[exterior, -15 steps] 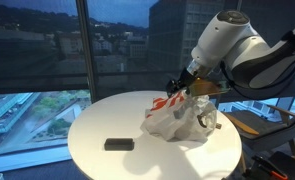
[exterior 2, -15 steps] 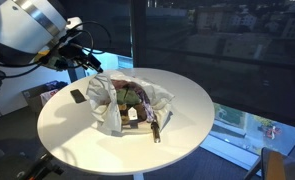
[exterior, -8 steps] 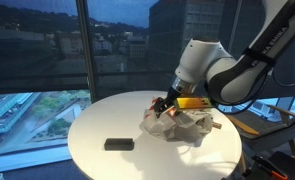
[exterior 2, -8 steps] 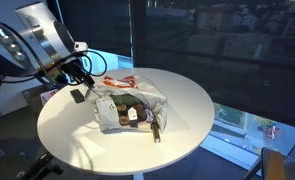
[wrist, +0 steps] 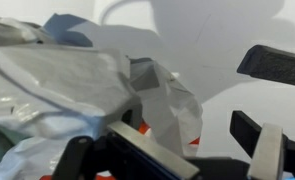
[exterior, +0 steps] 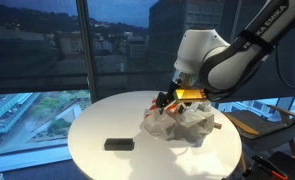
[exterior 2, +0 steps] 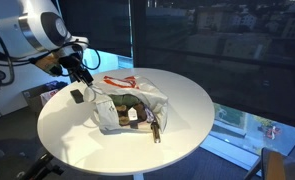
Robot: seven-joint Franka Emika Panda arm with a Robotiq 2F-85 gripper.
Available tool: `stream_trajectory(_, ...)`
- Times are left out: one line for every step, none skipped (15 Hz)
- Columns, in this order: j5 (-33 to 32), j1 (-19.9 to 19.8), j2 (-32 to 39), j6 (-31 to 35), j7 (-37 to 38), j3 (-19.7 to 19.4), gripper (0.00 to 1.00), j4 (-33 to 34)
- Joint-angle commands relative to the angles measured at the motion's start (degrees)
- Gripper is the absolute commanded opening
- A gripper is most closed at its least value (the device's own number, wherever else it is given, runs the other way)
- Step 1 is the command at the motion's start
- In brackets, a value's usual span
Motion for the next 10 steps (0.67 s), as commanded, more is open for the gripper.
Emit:
stream_trajectory(-3.2, -0.8, -9.3, -8.7, 2.5, 0.3, 1.00, -1.8)
stream_trajectory(-2.7, -0.8, -10.8, -11.5, 2.1, 0.3, 1.00, -1.9)
stream_trajectory(-2.7, -0.9, -12.0, -13.9, 2.2, 0.2, 1.00, -2.0)
stream_trajectory(-2.0, -0.2, -12.7, -16.1, 1.5, -0.7, 1.00, -2.2)
stream_trajectory(-1.6, -0.3, -13.4, -17.9, 1.2, -0.8, 1.00, -2.3)
stream_trajectory(-1.4, -0.3, -14.2, -19.4, 1.0, -0.9, 1.00, -2.5)
stream_trajectory(-1.5, -0.4, -15.2, -20.6, 1.0, -1.0, 1.00, -2.8)
stream_trajectory(-1.9, -0.5, -15.8, -21.5, 1.4, -1.0, 1.00, -3.0)
stream_trajectory(-1.9, -0.6, -16.5, -22.1, 1.5, -1.2, 1.00, -3.2)
stream_trajectory(-2.0, -0.7, -17.0, -22.7, 1.6, -1.3, 1.00, -3.3)
